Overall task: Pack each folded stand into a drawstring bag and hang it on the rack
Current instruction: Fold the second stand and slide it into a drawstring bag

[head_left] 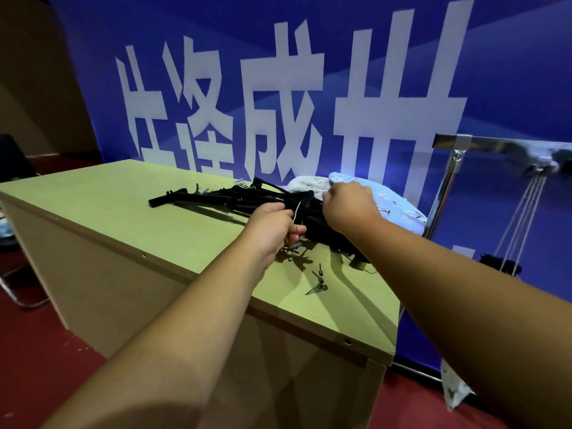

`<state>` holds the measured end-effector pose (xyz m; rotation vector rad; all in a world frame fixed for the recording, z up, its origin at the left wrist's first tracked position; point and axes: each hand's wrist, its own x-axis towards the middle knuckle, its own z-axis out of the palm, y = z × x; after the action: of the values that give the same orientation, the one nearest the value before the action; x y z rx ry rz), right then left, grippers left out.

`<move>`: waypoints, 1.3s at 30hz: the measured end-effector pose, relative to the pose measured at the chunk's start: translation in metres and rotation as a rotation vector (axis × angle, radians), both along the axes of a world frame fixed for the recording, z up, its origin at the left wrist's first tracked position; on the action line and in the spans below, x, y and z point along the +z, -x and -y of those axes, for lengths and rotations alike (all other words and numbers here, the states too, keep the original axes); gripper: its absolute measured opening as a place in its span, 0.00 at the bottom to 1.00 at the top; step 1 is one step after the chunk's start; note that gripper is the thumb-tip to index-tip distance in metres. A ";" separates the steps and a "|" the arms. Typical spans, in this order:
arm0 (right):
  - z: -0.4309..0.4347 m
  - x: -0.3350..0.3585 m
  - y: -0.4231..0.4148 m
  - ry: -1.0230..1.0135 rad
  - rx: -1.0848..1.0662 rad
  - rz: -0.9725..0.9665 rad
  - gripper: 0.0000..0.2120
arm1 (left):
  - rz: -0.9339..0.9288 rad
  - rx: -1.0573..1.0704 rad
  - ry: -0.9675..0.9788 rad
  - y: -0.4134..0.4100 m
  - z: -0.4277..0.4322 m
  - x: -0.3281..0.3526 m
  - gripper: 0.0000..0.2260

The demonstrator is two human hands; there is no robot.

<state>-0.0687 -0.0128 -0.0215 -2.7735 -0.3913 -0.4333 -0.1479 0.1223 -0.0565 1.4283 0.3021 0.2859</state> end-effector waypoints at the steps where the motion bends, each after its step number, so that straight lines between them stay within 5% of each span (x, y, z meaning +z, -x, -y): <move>1: -0.006 0.005 0.003 -0.131 0.030 -0.068 0.17 | 0.017 -0.005 0.017 0.001 -0.001 0.001 0.34; 6: -0.029 0.011 0.019 -0.717 0.148 -0.443 0.26 | 0.053 -0.017 0.224 0.006 -0.005 0.002 0.35; 12: -0.043 0.005 0.030 -0.866 0.260 -0.534 0.09 | -0.008 -0.027 0.341 0.023 -0.030 -0.012 0.16; 24: -0.046 0.012 0.087 -0.592 0.501 -0.271 0.07 | 0.235 0.050 0.822 0.016 -0.098 0.009 0.13; 31: -0.029 0.040 0.120 -0.476 0.550 -0.131 0.08 | 0.276 0.066 0.801 0.030 -0.080 0.044 0.06; 39: 0.018 0.044 0.155 -0.505 0.593 -0.312 0.16 | 0.319 -0.079 0.643 0.058 -0.042 0.083 0.10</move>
<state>-0.2236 -0.0307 0.0223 -2.0586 -0.8509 0.0477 -0.2058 0.1639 0.0267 0.7436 0.0608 0.3112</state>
